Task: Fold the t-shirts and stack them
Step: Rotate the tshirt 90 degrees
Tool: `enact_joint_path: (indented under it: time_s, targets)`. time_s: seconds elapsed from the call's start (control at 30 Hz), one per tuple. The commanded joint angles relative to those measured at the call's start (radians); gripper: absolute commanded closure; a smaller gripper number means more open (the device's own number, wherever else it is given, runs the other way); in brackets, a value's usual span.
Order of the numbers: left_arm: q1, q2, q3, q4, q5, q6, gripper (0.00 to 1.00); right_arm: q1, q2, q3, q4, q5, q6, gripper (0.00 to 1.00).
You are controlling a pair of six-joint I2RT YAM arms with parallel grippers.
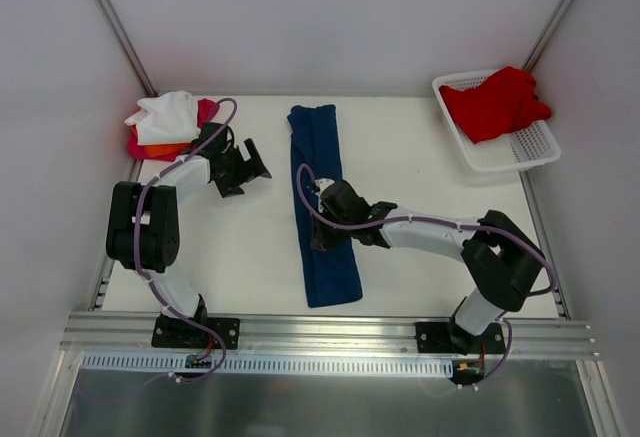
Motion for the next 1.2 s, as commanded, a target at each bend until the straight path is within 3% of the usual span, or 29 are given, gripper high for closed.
enact_joint_path:
  time_s: [0.0,0.1,0.17,0.3,0.9,1.17]
  targets:
    - [0.01,0.001,0.017,0.004,0.024,0.014,0.01,0.018,0.052,0.062,-0.006,-0.01,0.009,1.0]
    - [0.01,-0.001,0.017,0.004,0.026,0.018,0.01,0.029,0.095,0.084,-0.007,-0.015,0.01,0.98]
    - [0.01,-0.004,0.019,0.006,0.027,0.019,0.01,0.034,0.116,0.091,-0.007,-0.015,0.016,0.84]
    - [0.01,0.005,0.019,0.004,0.036,0.019,0.01,0.041,0.11,0.082,-0.006,-0.011,0.024,0.74]
    - [-0.006,-0.031,-0.018,0.004,0.075,0.019,0.01,-0.009,-0.108,0.093,-0.165,0.17,-0.057,0.65]
    - [-0.142,-0.108,-0.113,0.006,0.055,-0.01,0.01,-0.085,-0.212,0.01,-0.198,0.221,-0.062,0.63]
